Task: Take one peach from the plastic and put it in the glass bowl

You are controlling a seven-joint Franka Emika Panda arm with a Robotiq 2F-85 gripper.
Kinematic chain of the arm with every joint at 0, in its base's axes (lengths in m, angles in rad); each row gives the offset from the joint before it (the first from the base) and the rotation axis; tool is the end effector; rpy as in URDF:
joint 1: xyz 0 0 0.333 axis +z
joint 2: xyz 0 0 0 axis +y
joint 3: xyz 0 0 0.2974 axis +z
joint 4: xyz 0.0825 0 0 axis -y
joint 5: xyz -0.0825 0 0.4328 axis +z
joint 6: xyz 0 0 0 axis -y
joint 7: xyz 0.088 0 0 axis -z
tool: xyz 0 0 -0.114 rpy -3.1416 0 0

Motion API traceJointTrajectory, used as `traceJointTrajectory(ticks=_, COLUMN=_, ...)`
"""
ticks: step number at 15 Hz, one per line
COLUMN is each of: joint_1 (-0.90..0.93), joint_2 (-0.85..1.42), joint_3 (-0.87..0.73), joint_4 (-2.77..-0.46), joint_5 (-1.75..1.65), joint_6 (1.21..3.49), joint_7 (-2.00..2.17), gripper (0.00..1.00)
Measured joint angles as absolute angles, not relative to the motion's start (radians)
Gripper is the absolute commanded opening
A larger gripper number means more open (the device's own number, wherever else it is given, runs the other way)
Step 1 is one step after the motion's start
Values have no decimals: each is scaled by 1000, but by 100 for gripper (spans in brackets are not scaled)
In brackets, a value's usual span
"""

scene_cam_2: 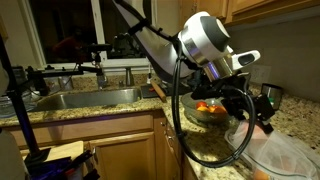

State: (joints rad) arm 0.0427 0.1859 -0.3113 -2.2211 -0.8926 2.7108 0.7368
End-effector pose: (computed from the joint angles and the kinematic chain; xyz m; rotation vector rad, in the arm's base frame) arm 0.5820 -0.1353 0.2575 2.6182 -0.2900 0.5195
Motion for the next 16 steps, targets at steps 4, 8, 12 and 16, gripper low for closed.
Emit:
traceJointTrajectory(ticks=4, joint_1=43, joint_2=164, joint_3=-311, joint_4=-2230, joint_5=-924, joint_6=2711, joint_7=769, gripper=47)
traceJointTrajectory(ticks=8, joint_1=43, joint_2=155, joint_3=-311, joint_4=-2237, joint_5=-950, joint_6=2712, joint_7=796, gripper=47)
traceJointTrajectory(ticks=12, joint_1=42, joint_2=156, joint_3=-312, joint_4=-2257, joint_5=-961, joint_6=2722, joint_7=810, gripper=47)
traceJointTrajectory(ticks=16, joint_1=40, joint_2=166, joint_3=-311, joint_4=-2285, joint_5=-961, joint_6=2746, joint_7=810, gripper=47)
